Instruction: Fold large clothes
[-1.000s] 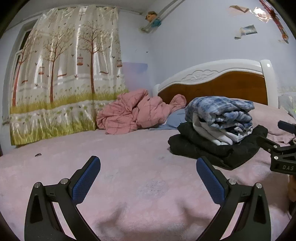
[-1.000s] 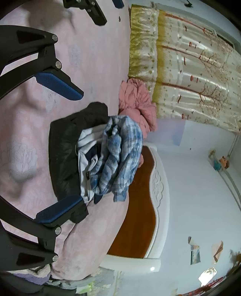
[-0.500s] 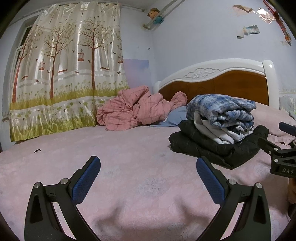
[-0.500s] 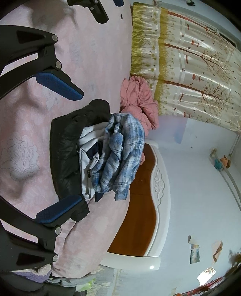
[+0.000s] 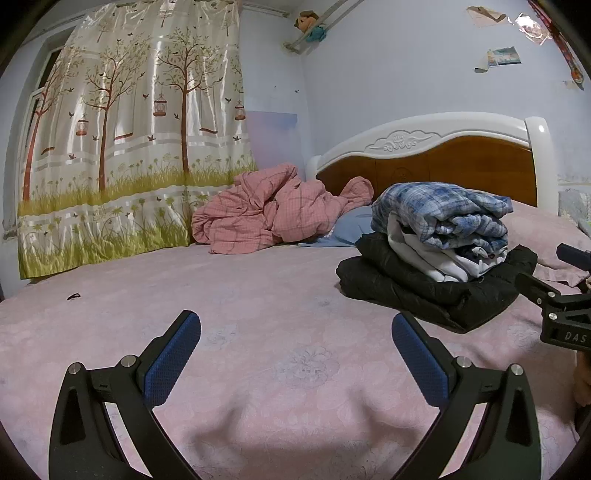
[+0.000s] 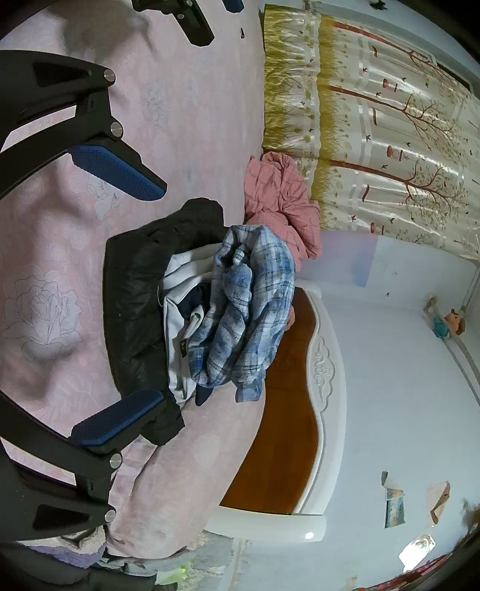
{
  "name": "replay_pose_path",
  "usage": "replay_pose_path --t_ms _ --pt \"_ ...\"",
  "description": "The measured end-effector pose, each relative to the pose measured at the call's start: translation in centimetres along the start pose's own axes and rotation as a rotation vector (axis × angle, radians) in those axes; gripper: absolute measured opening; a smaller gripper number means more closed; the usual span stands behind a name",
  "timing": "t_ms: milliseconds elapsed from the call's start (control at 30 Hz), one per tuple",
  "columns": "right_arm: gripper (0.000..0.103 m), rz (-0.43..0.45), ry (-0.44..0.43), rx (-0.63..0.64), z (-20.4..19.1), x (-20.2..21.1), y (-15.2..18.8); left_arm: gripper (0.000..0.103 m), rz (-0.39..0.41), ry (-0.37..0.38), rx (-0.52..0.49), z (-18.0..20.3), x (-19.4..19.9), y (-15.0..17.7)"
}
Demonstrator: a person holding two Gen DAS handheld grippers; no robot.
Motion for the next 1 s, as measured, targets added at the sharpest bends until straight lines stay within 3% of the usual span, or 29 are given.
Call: replay_pose_path --t_ms 1000 --pt "0.103 -0.001 0.001 0.001 -0.05 0.06 0.0 0.103 -0.015 -0.014 -0.005 -0.93 0.47 0.34"
Point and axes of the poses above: each gripper's, at about its wrist camera, not at the fingertips, and x roughly against the way its jaws point, z to its right, y to its underside, the point moved 2 cm from there along -x, roughly the way its jaws point, and after that the axes turned 5 degrees about -y, right-handed, at the moved point
